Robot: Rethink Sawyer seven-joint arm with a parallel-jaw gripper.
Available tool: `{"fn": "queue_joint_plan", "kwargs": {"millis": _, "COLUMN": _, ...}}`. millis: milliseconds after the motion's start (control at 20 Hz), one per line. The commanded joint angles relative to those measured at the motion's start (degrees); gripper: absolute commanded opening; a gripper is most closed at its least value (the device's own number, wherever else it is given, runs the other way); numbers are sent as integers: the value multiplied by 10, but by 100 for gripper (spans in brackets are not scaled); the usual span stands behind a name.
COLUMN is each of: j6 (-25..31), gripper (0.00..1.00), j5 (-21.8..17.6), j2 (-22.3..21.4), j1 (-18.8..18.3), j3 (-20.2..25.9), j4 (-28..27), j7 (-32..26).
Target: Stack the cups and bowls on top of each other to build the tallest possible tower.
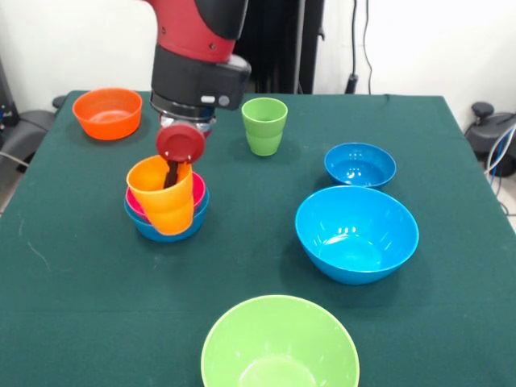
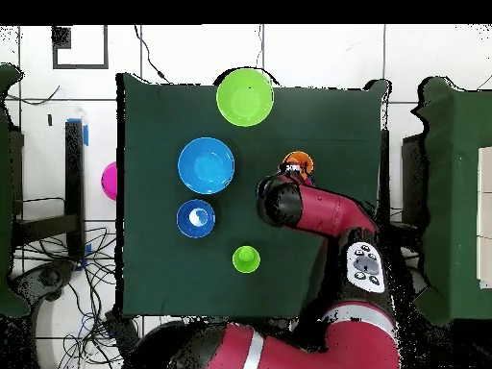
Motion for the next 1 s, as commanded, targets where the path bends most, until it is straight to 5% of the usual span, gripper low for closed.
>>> {"fn": "queue_joint_plan", "kwargs": {"millis": 50, "j6": 79, "gripper": 0, "j5": -32, "j2": -39, "j1": -14, "j3": 79, "j4": 44, "j7": -84}}
{"fn": "queue_joint_plan", "kwargs": {"millis": 650, "j6": 81, "gripper": 0, "j5": -31, "j2": -78, "j1": -14, "j3": 91, "j4": 94, "j7": -63}}
{"fn": "queue_joint_plan", "kwargs": {"millis": 1000, "j6": -10, "gripper": 0, "j5": -73, "j2": -39, "j1": -39, "j3": 105, "j4": 108, "j7": -71}}
